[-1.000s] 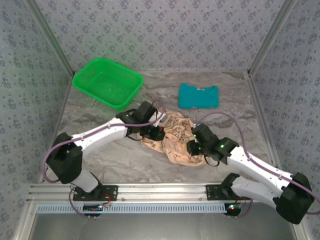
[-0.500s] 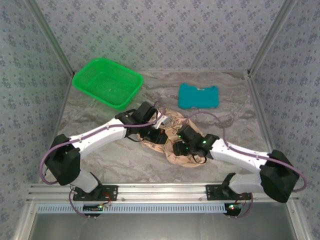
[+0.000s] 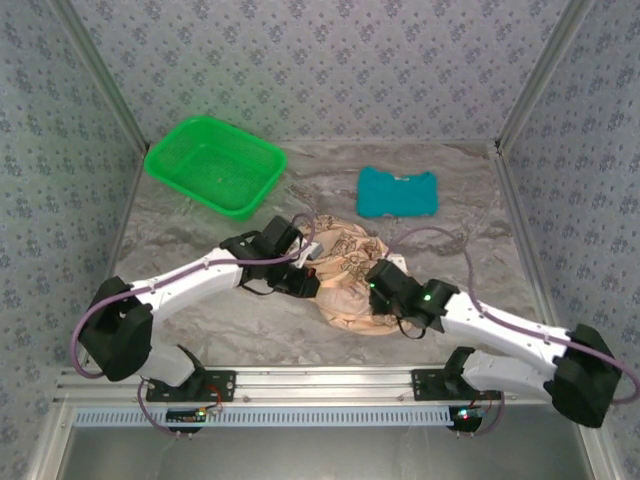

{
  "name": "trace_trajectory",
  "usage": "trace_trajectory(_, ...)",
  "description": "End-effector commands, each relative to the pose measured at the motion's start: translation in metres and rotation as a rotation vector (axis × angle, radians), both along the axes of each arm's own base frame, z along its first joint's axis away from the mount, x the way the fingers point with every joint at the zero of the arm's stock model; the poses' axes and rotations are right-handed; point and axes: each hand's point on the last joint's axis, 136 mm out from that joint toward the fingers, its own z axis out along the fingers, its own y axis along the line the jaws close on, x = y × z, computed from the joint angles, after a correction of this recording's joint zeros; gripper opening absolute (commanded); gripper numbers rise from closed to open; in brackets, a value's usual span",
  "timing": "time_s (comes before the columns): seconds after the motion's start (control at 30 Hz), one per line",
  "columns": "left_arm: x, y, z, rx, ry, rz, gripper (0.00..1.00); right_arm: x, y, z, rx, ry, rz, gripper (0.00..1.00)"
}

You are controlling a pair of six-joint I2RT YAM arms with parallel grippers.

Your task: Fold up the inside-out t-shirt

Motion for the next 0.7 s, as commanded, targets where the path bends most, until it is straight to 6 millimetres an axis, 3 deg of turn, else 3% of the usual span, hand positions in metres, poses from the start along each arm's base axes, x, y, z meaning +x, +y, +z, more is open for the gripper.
trace_trajectory(0.0,0.008,-0.001,0.013,-0.027,-0.047,0.017,0.00,-0.015,-0.043,-0.016,-0.077,0.072,-0.075,0.15)
trace_trajectory(0.13,0.009,0.000,0.011,-0.018,-0.054,0.015,0.00,-0.021,-0.055,-0.017,-0.057,0.075,-0.083,0.15)
trace_trajectory(0.27,0.009,-0.002,0.009,-0.022,-0.040,0.011,0.00,-0.018,-0.001,-0.001,0.104,0.051,0.147,0.44)
trace_trajectory(0.3,0.009,-0.003,0.010,-0.026,-0.039,0.013,0.00,-0.016,0.013,0.007,0.144,0.048,0.189,0.47)
trace_trajectory(0.37,0.009,-0.003,0.010,-0.031,-0.037,0.016,0.00,-0.012,0.036,0.014,0.177,0.057,0.258,0.48)
trace_trajectory(0.5,0.009,-0.004,0.012,-0.047,-0.027,0.032,0.00,-0.002,0.063,0.013,0.055,0.038,0.357,0.46)
trace_trajectory(0.67,0.007,-0.015,0.042,-0.180,0.012,0.032,0.00,0.019,0.095,0.016,0.011,-0.057,0.436,0.48)
